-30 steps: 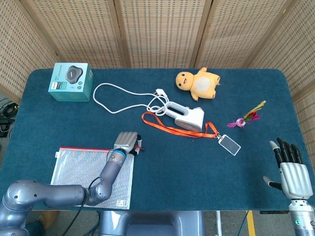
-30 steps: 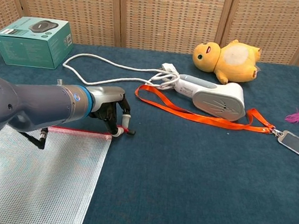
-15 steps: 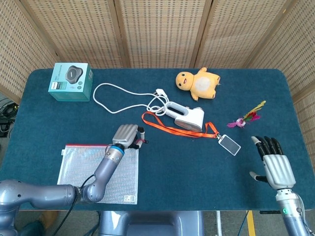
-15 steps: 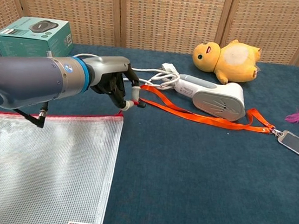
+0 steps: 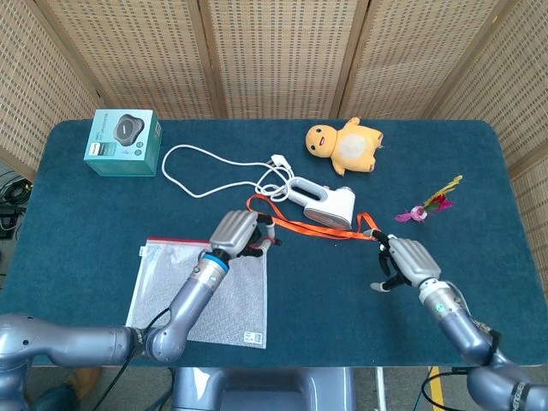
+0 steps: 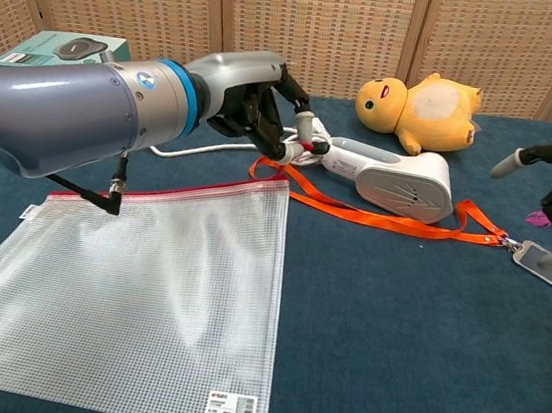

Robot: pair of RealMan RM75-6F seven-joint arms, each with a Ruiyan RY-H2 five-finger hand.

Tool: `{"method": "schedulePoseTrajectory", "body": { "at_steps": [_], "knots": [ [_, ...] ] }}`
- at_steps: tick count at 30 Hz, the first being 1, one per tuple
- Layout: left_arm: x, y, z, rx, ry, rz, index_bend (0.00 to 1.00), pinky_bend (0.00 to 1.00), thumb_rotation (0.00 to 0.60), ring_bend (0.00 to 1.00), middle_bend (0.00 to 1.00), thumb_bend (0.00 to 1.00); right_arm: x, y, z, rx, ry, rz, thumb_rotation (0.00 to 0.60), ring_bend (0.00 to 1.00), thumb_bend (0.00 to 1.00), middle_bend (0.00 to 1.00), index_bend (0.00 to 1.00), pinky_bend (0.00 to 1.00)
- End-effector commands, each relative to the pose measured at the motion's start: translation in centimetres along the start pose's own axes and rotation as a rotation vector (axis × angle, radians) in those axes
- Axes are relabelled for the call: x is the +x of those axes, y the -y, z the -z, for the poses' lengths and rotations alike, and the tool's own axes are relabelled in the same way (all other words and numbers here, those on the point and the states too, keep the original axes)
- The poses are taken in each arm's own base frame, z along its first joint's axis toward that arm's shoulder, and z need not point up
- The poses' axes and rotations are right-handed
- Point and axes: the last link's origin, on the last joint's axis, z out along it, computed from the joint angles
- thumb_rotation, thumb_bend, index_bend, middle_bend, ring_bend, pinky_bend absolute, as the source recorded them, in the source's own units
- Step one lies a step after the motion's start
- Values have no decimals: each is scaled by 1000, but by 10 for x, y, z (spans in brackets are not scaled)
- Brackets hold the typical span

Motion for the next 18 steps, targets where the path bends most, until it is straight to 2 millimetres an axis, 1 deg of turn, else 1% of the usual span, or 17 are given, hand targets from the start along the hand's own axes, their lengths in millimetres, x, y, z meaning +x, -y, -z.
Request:
{"method": "schedulePoseTrajectory", "body": {
  "at_steps": [1, 5, 7, 11, 13, 18],
  "knots": [
    [0, -7, 0, -19, -7, 5, 837, 1000, 600, 1000, 1000, 699, -7, 50, -32, 20, 165, -262, 600, 874, 6, 843, 212, 1000],
    [0, -11, -1, -29, -15, 28, 838, 1000, 600, 1000, 1000, 699, -12, 64, -47, 7, 196, -325, 600, 879, 22, 850, 248, 1000],
    [1, -13, -2, -37, -22, 41, 839, 1000, 600, 1000, 1000, 700, -18, 74, -55, 3, 201, -367, 600, 880, 32, 853, 260, 1000],
    [2, -16, -4, -52, -43, 53, 841, 1000, 600, 1000, 1000, 701, -26, 89, -64, -10, 219, -435, 600, 881, 62, 857, 282, 1000],
    [2, -17, -5, -58, -50, 60, 842, 1000, 600, 1000, 1000, 701, -30, 94, -68, -10, 210, -430, 600, 881, 74, 858, 287, 1000],
    [2, -20, -7, -70, -61, 58, 845, 1000, 600, 1000, 1000, 702, -39, 106, -76, -16, 201, -468, 600, 882, 75, 860, 303, 1000]
  ]
}}
